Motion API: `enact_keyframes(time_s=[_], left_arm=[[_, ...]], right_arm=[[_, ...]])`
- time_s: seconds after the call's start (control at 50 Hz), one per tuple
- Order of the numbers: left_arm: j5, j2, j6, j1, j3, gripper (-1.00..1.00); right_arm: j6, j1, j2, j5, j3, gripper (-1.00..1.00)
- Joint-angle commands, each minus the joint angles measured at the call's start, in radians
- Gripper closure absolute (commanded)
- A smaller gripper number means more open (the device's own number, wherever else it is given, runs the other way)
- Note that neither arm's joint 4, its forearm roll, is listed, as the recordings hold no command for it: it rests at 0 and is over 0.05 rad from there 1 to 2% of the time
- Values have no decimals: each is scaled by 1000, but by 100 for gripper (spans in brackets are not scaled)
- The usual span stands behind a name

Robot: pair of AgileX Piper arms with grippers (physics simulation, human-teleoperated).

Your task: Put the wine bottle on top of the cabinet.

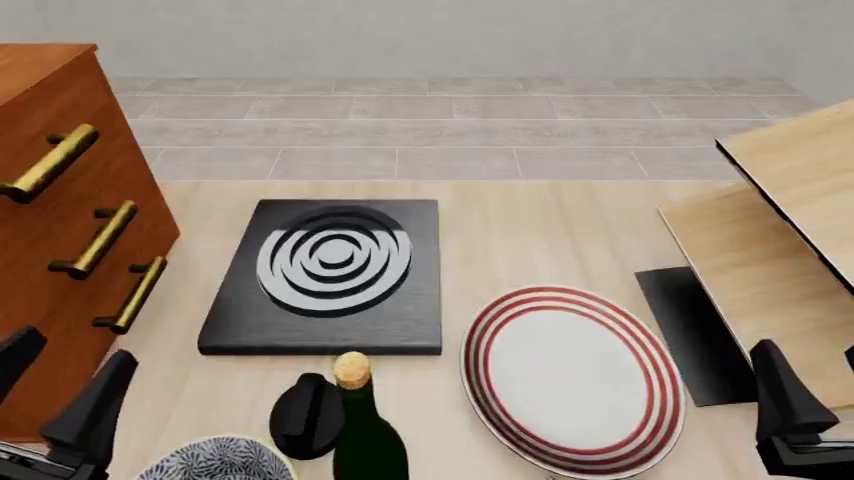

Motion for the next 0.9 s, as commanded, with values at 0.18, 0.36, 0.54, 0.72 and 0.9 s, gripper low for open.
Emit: enact_keyframes(time_s=[0.18, 0.36, 0.54, 0.72, 0.9], left_arm=[[47, 14, 16, -177, -33, -100], [-6, 65, -9, -236, -23, -100], [-73, 134, -31, -296, -19, -100], [-170, 213, -31, -344, 10, -100], [-337, 364, -35, -410, 31, -100]], right_arm=[[0, 0, -1, 5, -4, -100], [0, 0, 10, -9, -1, -100], [0, 0, 2, 0, -3, -100], [0, 0, 12, -12, 0, -100], [0, 0, 12, -12, 0, -100]])
